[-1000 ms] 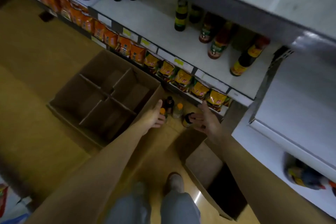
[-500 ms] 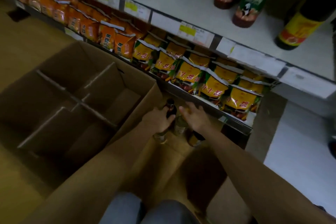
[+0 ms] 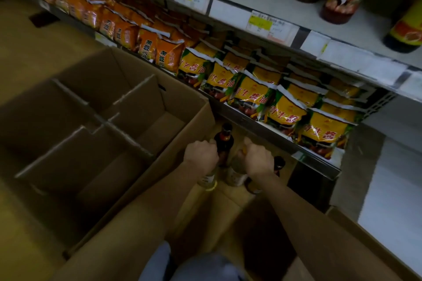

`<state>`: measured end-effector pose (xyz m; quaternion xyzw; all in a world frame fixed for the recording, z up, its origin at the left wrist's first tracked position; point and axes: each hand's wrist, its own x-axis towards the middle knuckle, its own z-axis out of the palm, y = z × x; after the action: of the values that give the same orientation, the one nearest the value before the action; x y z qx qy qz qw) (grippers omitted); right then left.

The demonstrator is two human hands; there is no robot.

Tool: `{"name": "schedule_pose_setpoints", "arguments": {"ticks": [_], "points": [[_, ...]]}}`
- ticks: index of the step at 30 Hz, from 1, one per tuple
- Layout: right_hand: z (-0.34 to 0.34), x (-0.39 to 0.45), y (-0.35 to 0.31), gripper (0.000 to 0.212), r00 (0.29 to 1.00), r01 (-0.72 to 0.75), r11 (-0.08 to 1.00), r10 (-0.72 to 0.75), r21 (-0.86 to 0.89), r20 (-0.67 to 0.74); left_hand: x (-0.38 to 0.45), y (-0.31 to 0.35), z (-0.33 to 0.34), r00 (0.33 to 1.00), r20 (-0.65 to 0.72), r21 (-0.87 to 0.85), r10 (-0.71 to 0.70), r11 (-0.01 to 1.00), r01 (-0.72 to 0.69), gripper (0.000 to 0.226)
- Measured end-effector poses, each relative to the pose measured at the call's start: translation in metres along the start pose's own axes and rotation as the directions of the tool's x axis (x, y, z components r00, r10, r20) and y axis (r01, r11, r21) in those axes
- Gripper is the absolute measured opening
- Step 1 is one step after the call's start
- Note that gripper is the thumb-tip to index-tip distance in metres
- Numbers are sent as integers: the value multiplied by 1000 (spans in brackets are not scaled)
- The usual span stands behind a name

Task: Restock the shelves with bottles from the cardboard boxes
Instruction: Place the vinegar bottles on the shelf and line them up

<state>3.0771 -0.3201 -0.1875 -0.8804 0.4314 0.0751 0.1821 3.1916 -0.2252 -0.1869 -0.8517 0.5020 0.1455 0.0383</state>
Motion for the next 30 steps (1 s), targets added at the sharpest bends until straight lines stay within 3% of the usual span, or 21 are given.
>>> {"name": "schedule_pose_setpoints", "arguments": {"ticks": [4,11,15,20,26,30], "points": [[-45,-35,-16,31,999,23,999,-23,-25,25,-28,4,-51,1000,11,0,0,1000,0,24],[-171,-114,-61,36,998,36,999,-35,-9,55,-96,18,-207,999,12,-47,39,998,-38,25],[-258,-162,-83,36,1000,13,1000,-13,-3,22,-132,32,-299,995,72,3,65,998,-66,30],[-362,-217,-105,30,999,-34,999,34,30,-26,-173,53,-398,989,54,23,136,990,-137,27],[-456,-281,-108,27,976,-153,987,160,57,-148,-219,96,-500,949,51,77,311,946,-314,27],[-509,-334,-93,23,928,-270,953,295,134,-226,-252,143,-553,884,70,179,462,866,-467,30]]}}
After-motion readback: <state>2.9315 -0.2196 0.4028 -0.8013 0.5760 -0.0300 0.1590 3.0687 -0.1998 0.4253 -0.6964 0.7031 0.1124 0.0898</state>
